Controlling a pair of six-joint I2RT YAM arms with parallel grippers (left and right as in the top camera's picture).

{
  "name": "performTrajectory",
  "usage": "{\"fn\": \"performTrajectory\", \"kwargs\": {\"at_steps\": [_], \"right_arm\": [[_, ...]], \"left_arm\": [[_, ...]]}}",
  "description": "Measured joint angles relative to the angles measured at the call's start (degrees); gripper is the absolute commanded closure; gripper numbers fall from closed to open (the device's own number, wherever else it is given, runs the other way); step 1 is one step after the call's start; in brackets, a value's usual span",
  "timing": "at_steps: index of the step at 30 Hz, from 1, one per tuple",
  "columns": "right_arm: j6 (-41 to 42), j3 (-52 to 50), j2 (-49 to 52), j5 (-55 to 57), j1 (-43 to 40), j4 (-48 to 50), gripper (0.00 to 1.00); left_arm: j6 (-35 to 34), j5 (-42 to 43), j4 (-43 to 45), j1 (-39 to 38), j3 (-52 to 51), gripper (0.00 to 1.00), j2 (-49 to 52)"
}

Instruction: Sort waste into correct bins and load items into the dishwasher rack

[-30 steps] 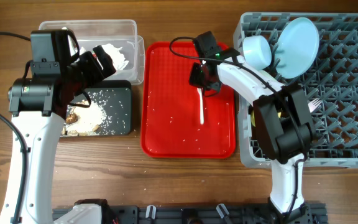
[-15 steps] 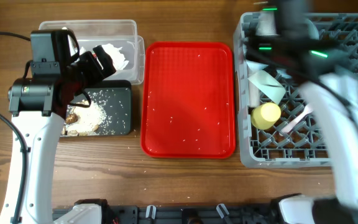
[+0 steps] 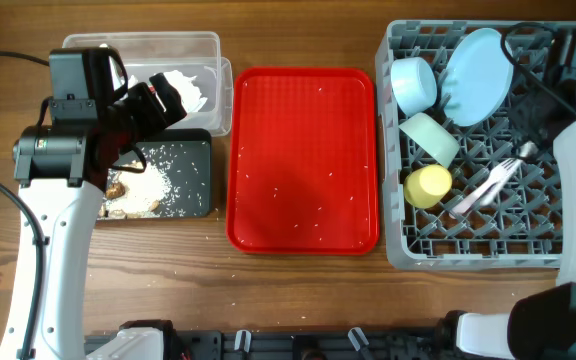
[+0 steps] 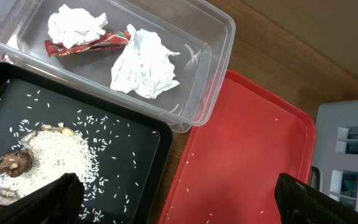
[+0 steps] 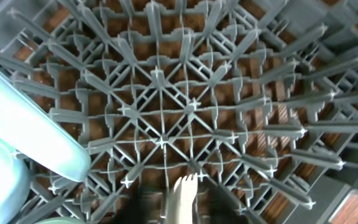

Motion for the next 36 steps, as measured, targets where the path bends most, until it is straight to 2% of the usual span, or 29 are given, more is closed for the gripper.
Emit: {"fn": "performTrajectory", "kwargs": {"at_steps": [2,8,11,17,20,25,26,30,36], "right_arm": [[-0.4,0.0,0.1,0.0,0.0,0.0,0.22],[-4.4,3.7,-0.7,-5.4,0.0,-3.3,0.21],[-9.9,9.7,-5.2,-13.4,0.0,-6.9,0.0],[-15.0,14.4,-20.6,-27.6,0.0,-10.3,0.0],[-15.9,14.9,-25.7,-30.5,0.0,-10.6,0.0],[-20.0,14.9,-28.5,-30.7,0.0,-10.3,0.0],[-21.1,14.6,-28.9,-30.9,0.0,-9.0,0.0],[-28.2,6.4,-33.0,-31.8,0.7,6.6,0.0],[-36.2,-27.2,-51.6,-32.7,6.5,36.5,0.0]], "left_arm": [[0.0,0.0,0.0,0.0,0.0,0.0,0.0],[0.0,0.0,0.0,0.0,0.0,0.0,0.0],[0.0,0.0,0.0,0.0,0.0,0.0,0.0],[0.0,0.0,0.0,0.0,0.0,0.0,0.0],[0.0,0.0,0.0,0.0,0.0,0.0,0.0],[0.0,0.0,0.0,0.0,0.0,0.0,0.0],[0.0,0.0,0.0,0.0,0.0,0.0,0.0],[0.0,0.0,0.0,0.0,0.0,0.0,0.0],[0.0,0.0,0.0,0.0,0.0,0.0,0.0]]}}
